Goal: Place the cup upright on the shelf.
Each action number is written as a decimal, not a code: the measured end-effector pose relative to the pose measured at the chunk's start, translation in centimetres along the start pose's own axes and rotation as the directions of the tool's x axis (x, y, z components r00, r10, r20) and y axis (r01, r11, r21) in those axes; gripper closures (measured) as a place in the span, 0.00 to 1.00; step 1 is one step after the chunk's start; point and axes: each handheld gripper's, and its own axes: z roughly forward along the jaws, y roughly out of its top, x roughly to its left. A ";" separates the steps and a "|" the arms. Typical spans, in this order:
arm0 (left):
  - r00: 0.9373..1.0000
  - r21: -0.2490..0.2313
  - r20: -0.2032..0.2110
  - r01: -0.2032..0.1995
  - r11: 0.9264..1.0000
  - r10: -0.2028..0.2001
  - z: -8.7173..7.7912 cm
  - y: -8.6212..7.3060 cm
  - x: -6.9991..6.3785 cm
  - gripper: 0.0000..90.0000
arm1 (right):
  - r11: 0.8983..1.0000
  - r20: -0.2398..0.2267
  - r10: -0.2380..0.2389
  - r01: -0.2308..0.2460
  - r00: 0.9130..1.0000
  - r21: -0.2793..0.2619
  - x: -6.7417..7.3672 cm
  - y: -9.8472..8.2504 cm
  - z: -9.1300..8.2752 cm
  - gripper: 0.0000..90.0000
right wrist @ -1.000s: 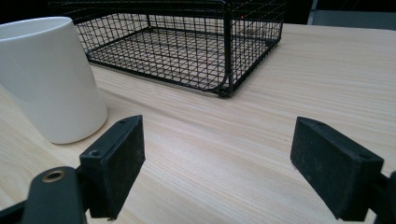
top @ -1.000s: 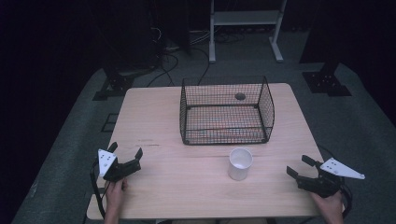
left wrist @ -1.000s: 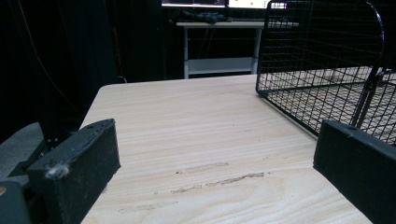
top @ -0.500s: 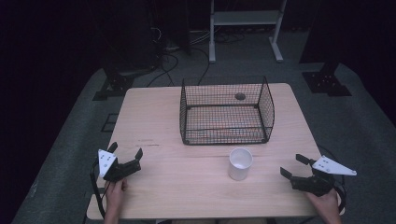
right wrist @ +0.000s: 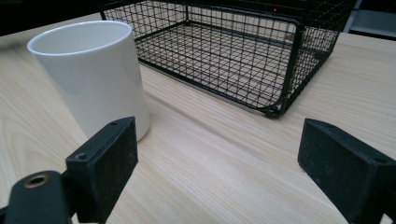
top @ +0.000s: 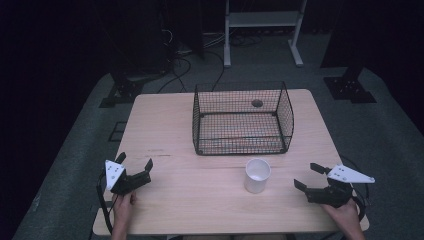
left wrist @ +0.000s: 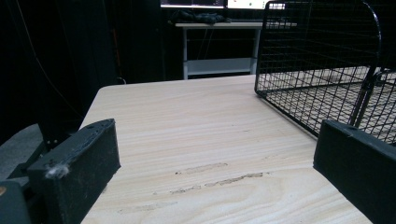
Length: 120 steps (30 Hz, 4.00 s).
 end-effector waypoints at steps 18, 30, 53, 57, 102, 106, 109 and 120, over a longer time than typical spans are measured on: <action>1.000 0.000 -0.001 0.002 1.000 -0.002 0.0 0.0 0.0 0.00 | 0.999 -0.069 -0.041 0.042 0.997 0.018 1.6 1.1 0.9 0.09; 1.000 -0.001 0.001 0.001 1.000 -0.001 0.0 0.0 0.0 0.00 | 0.995 -0.135 -0.088 0.094 0.987 0.036 3.7 2.0 2.5 0.07; 1.000 -0.002 0.002 0.001 1.000 -0.001 0.0 0.0 0.0 0.00 | 0.989 -0.236 -0.119 0.136 0.964 0.055 6.1 3.6 4.9 0.03; 1.000 -0.002 0.002 0.002 1.000 -0.002 0.0 0.0 0.0 0.00 | 0.987 -0.236 -0.130 0.148 0.963 0.062 6.3 3.9 5.2 0.03; 1.000 -0.004 0.005 0.004 1.000 -0.004 0.0 0.0 0.1 0.00 | 0.986 -0.341 -0.060 0.109 0.938 0.126 6.1 7.9 9.2 0.21; 1.000 -0.005 0.005 0.005 1.000 -0.005 0.0 0.0 0.1 0.00 | 0.985 -0.355 -0.059 0.112 0.933 0.129 6.0 8.8 9.4 0.21; 1.000 -0.005 0.005 0.005 1.000 -0.005 0.0 0.0 0.1 0.00 | 0.987 -0.370 -0.052 0.105 0.928 0.125 5.6 9.7 9.4 0.21; 1.000 -0.003 0.005 0.004 1.000 -0.004 0.0 0.0 0.1 0.00 | 0.988 -0.370 -0.057 0.106 0.927 0.113 4.9 12.6 9.5 0.21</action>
